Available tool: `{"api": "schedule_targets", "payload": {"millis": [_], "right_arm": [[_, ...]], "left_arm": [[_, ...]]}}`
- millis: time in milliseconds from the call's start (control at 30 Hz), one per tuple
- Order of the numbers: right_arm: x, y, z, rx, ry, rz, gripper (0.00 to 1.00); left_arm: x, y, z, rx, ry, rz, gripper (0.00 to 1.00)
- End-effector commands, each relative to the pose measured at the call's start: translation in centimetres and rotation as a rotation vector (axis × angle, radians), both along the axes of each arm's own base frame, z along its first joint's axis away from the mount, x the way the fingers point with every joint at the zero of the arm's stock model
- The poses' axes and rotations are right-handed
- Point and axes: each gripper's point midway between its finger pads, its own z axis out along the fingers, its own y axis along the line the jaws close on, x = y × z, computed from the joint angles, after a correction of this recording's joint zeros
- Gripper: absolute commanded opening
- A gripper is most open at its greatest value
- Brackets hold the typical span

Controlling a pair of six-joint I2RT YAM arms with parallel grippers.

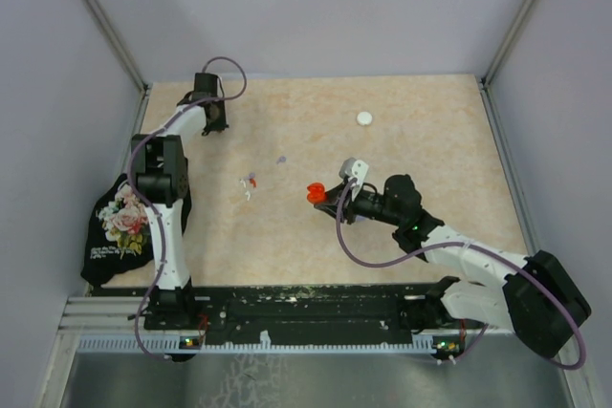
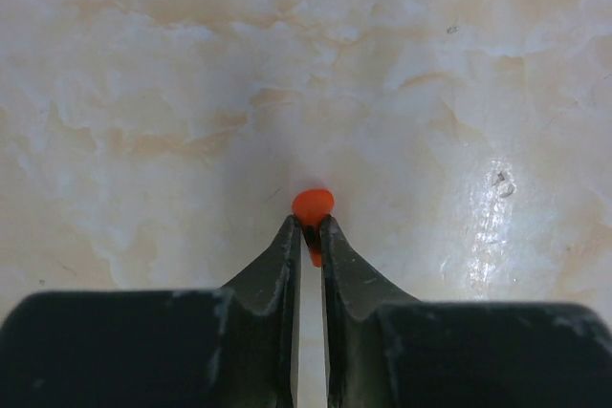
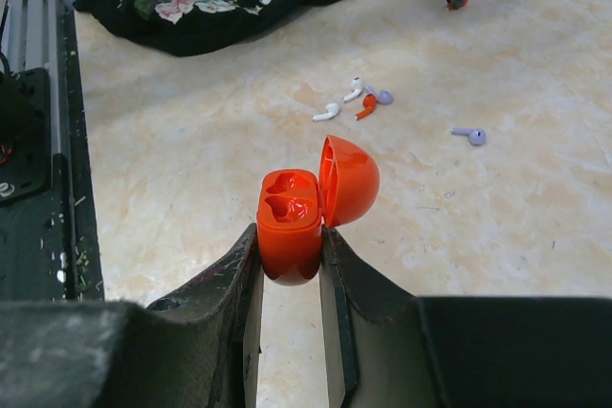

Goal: Insert the wireless bluetooth earbuds into the charging case
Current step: Move the earbud to the center of the board.

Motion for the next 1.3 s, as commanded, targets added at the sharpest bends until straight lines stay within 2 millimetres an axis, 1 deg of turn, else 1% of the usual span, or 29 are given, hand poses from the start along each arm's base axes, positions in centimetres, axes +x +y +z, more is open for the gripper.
{"api": "schedule_targets", "payload": {"millis": [0,67,167,333,500,633,733,900,1067,1267], "right_arm": [[0.5,0.9,2.8,0.019,-0.076,0.031,0.0],[0.4,0.7,2.5,0.018,-0.074,0.025,0.0],[0.2,0.6,2.0,0.026,-0.059,0.018,0.0],[-0.5,0.7,2.3,0.028,-0.052,0.057,0.0],[-0.4,0.5,2.2,0.015,-0.076,0.046,0.0],[-0.6,0.6,2.6,0.033,-0.076,0.058,0.0],[-0.5,0.6,2.7,0.033,-0.084,0.058,0.0],[-0.3,0.7,2.7,0.031,-0.082,0.054,0.0],[-0.2,0.7,2.8,0.024,-0.09,0.05,0.0],[-0.1,0.8,2.8,0.022,-0.087,0.049,0.0]], "left_arm": [[-3.5,-0.9,-1.8,-0.032,0.121,-0.084,0.13],[-5.3,-1.5,-1.9,-0.057,0.146,-0.116,0.11],[-8.1,-2.0,-2.0,-0.08,0.169,-0.152,0.1],[-12.9,-3.4,-2.3,-0.107,0.252,-0.199,0.09],[-16.0,-4.0,-2.1,-0.071,0.295,-0.23,0.08],[-17.6,-4.0,-2.0,-0.057,0.314,-0.232,0.1],[-17.7,-3.9,-1.3,-0.046,0.306,-0.22,0.14],[-16.6,-4.3,-0.3,-0.063,0.278,-0.191,0.25],[-15.6,-4.8,-0.1,-0.061,0.276,-0.178,0.31],[-14.7,-5.7,-0.6,-0.063,0.281,-0.189,0.36]]}}
